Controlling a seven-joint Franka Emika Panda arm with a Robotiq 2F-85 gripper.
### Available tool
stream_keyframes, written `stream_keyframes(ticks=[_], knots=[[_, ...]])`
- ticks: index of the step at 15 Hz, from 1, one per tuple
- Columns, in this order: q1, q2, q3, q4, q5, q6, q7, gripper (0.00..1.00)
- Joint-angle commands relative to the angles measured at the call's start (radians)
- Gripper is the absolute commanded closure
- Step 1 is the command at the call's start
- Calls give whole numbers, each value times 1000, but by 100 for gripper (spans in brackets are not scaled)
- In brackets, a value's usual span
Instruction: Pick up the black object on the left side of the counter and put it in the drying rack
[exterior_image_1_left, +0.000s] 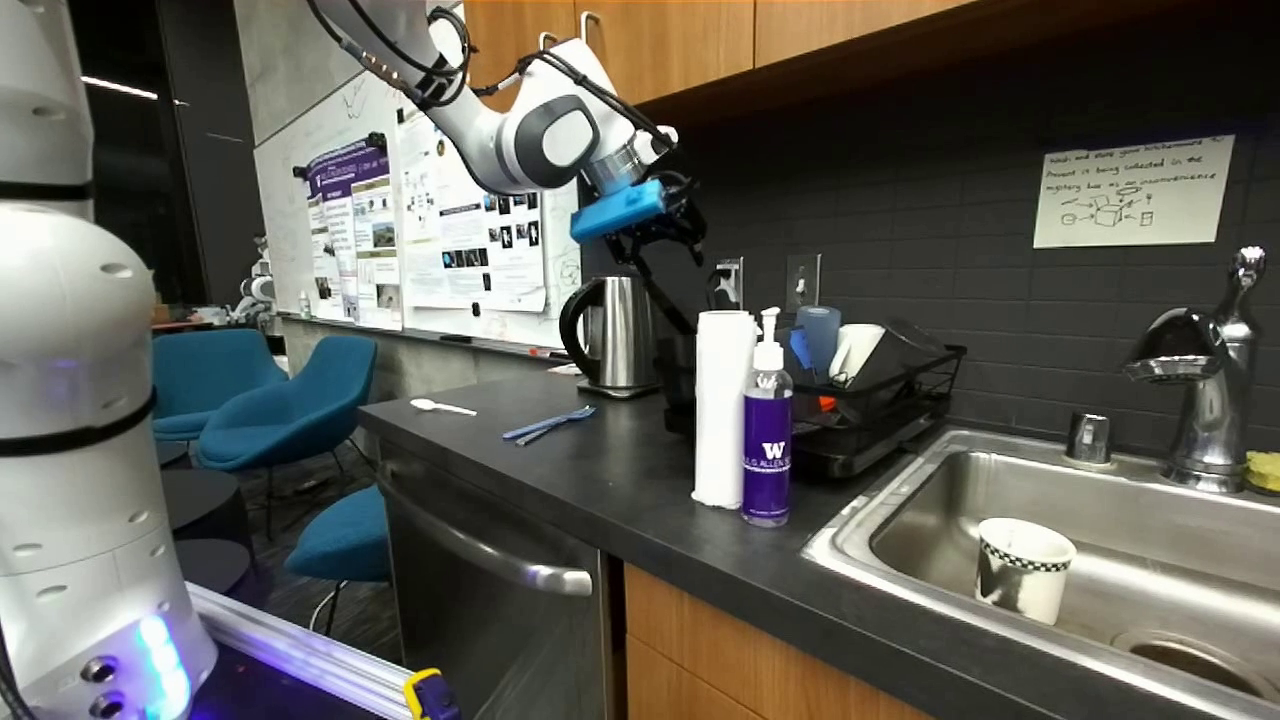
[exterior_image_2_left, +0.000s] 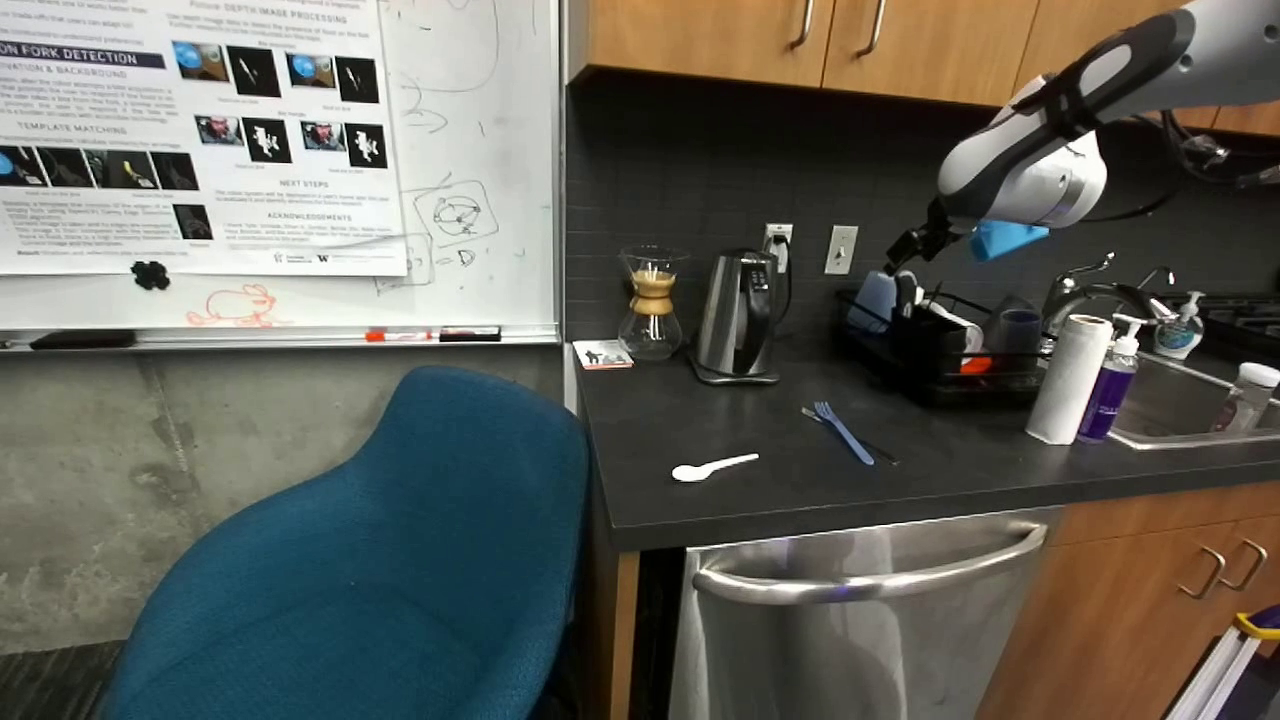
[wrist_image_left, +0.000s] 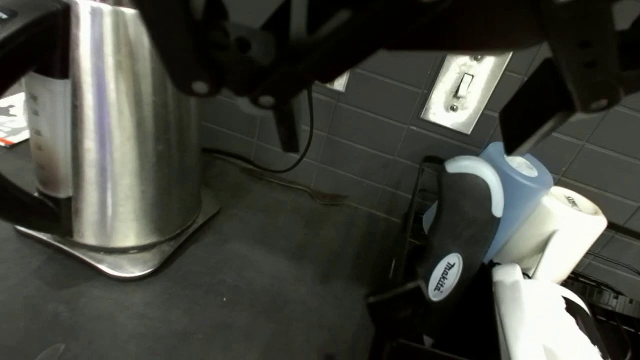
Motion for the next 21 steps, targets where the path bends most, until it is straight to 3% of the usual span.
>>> stream_keyframes(ticks=[1,8,21], knots=[[-9,-86,19,-38,-97,-92,111,0],[-15,-183,59,-54,-278,-355,352,0],[15,-295,143,-69,-213,-728,572,0]])
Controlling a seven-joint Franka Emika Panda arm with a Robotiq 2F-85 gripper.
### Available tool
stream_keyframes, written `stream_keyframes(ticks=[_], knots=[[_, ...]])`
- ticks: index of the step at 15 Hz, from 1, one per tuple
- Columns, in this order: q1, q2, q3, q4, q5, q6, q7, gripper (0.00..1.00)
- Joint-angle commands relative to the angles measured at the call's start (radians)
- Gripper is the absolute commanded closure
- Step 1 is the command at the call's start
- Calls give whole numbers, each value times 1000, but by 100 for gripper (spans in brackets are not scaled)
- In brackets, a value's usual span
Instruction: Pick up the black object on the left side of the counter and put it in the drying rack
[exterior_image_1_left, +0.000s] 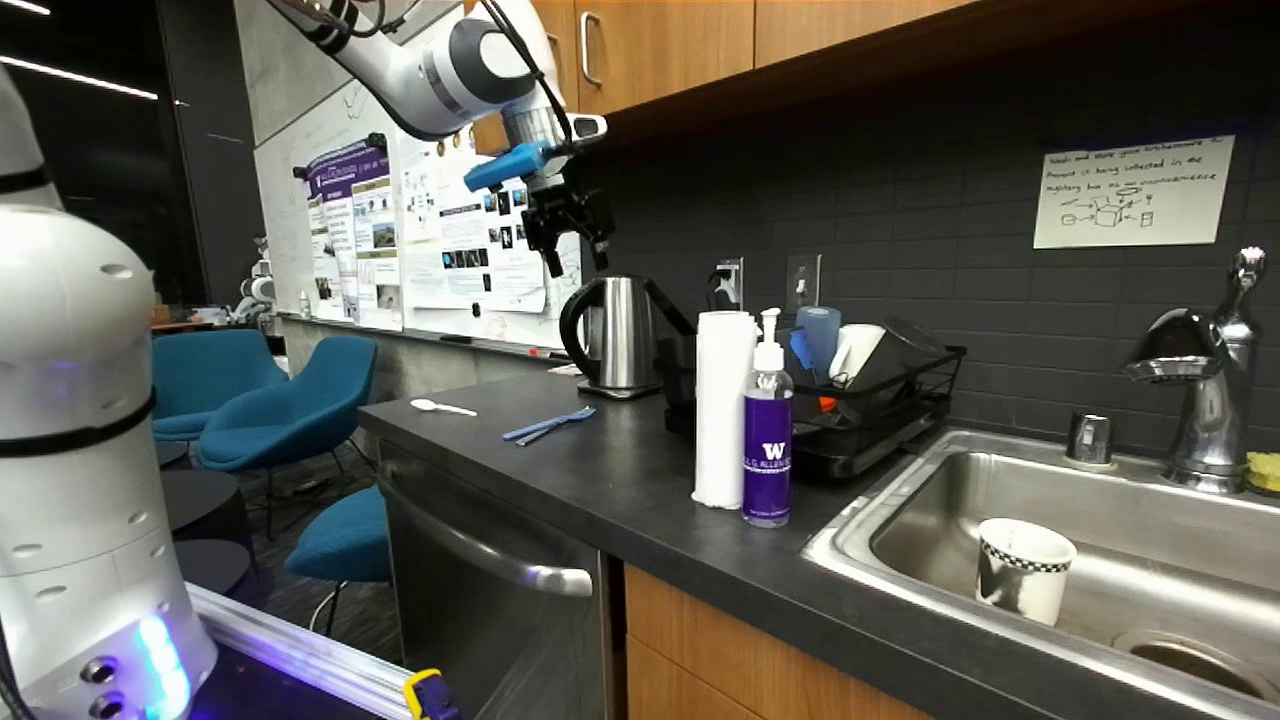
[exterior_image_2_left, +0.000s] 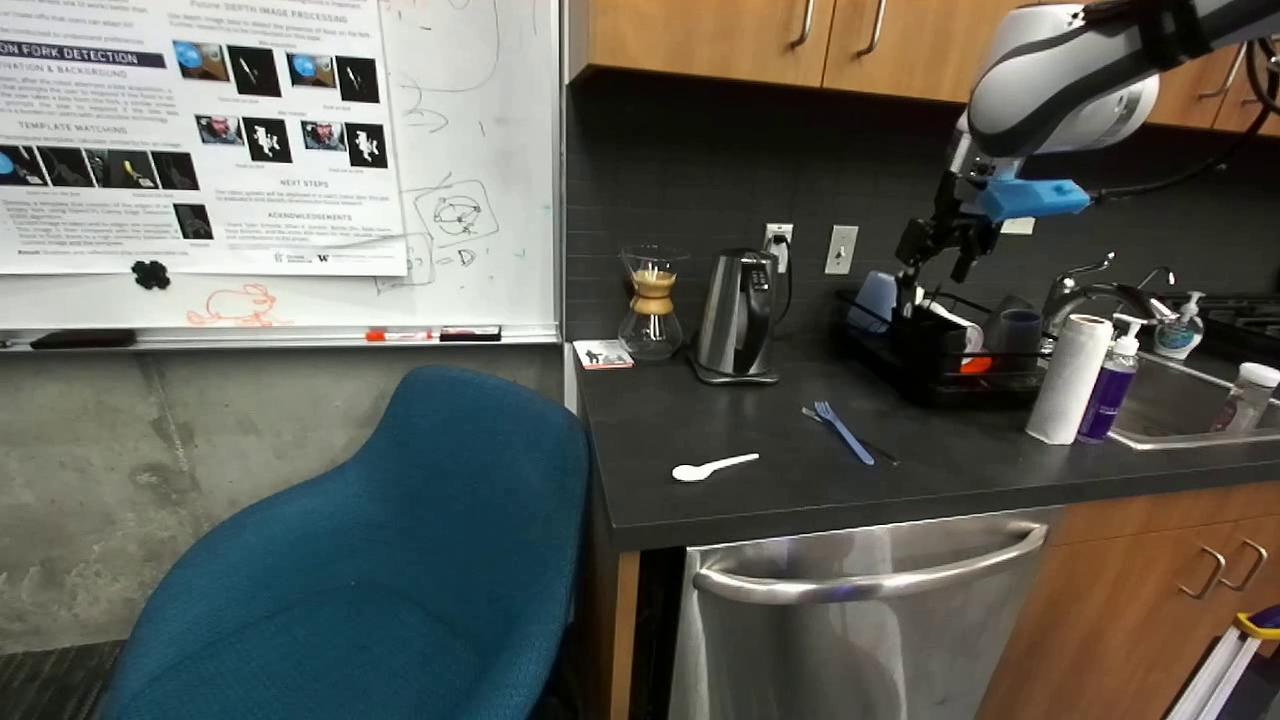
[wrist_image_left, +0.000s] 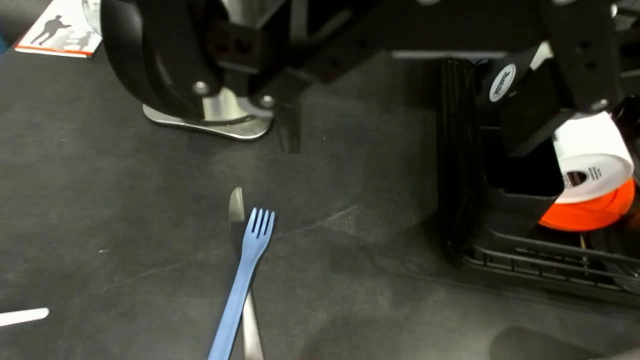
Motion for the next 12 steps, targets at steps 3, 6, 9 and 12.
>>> stream_keyframes(ticks=[3,6,9,12], knots=[[20,-52,15,-23,49,-160,55,0],[23,-70,14,-36,68,-212,60,0],[25,-98,13,-64,74,-227,45,0],[33,-126,17,-102,76,-214,31,0]])
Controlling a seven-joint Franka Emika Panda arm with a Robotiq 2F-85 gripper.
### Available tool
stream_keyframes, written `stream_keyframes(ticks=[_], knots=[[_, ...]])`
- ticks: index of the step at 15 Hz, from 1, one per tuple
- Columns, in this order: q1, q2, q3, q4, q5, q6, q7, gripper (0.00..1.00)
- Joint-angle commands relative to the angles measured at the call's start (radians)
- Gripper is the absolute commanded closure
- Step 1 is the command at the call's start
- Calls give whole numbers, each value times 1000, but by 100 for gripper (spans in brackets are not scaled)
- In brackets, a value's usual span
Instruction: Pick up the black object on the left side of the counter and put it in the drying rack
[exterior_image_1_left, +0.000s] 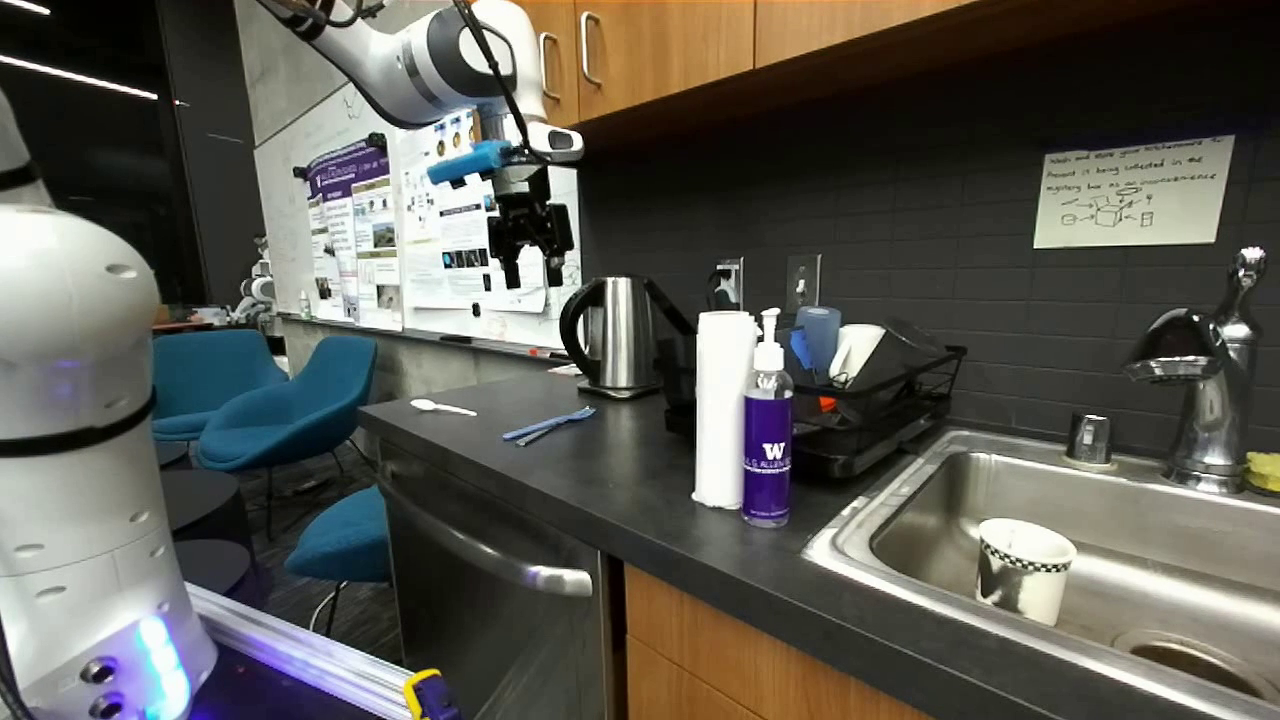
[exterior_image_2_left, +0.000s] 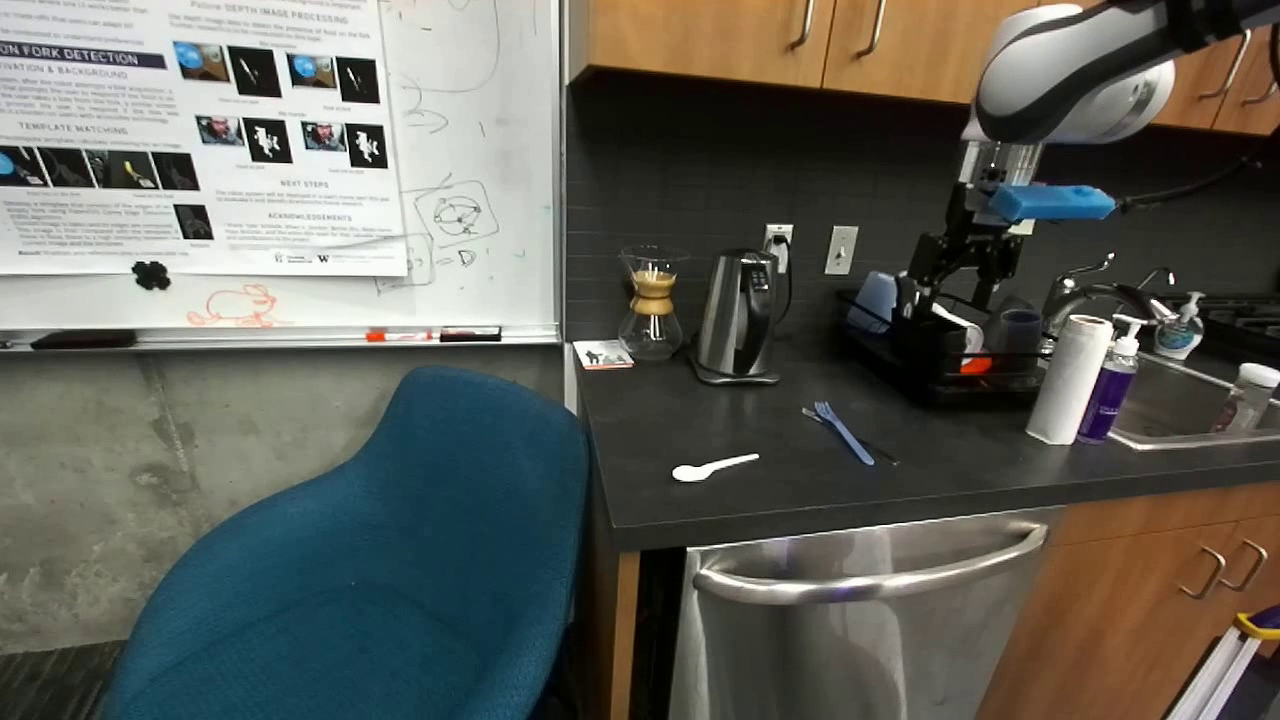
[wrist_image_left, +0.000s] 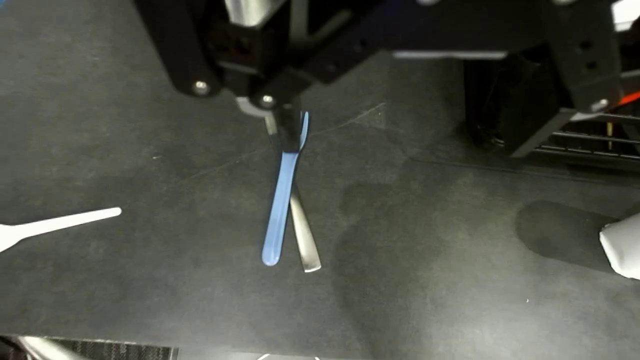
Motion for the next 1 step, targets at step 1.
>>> stream_keyframes(ticks=[1], knots=[[14,-63,8,-65,-1,15,-15,0]])
